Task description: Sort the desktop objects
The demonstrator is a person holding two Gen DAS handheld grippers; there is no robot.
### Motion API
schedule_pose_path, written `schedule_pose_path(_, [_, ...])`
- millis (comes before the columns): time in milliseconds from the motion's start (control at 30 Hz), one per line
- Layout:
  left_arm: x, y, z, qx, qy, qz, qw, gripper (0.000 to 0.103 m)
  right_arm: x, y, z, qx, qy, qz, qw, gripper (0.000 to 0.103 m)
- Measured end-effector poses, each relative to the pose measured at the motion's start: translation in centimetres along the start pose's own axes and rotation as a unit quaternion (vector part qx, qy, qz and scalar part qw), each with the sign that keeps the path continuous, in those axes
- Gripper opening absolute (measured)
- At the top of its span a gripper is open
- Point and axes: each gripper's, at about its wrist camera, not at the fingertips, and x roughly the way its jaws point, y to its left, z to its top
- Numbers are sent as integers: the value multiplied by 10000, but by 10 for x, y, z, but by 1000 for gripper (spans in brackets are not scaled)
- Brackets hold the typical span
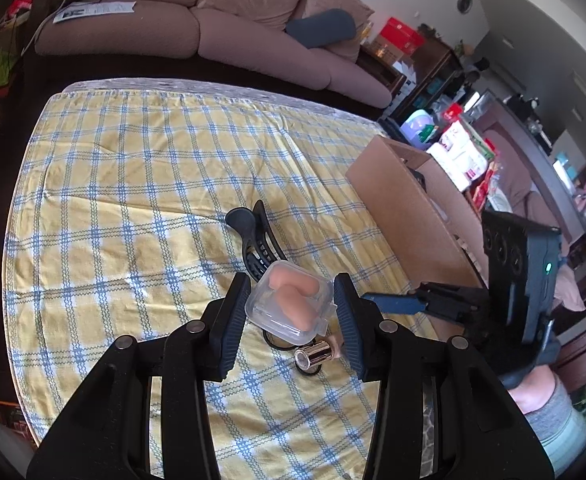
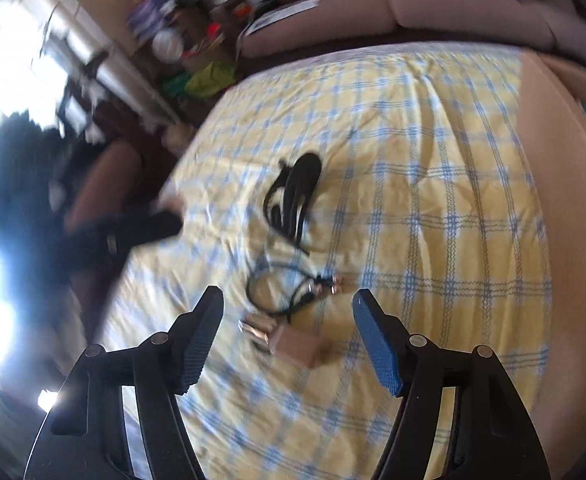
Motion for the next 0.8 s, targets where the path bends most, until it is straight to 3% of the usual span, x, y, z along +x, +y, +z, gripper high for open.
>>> schedule_pose_path(233, [-1, -1, -1, 21, 25, 1, 10000, 40, 33, 16, -15, -902, 413, -462, 9940, 63])
schedule_pose_path(433, [-2, 1, -2, -22, 15, -14, 10000, 40, 42, 23, -21, -1044, 355, -579, 9922, 61])
schedule_pose_path(467, [-2, 1, -2, -25, 14, -14, 10000, 40, 45, 25, -22, -1128, 393, -688, 9905, 58])
schedule_pose_path(533, [-2, 1, -3, -19, 16, -21, 10000, 40, 48, 30, -24, -1321, 463, -1030, 9848, 33])
schedule_pose_path(600, [-3, 0, -3, -9, 18, -26, 10000, 40, 45, 32, -24, -1361, 519, -990, 9844, 22])
schedule_pose_path(800, [-14, -18, -7, -19, -112, -243, 9996, 40, 29, 20, -27, -977, 389, -786, 9913, 22])
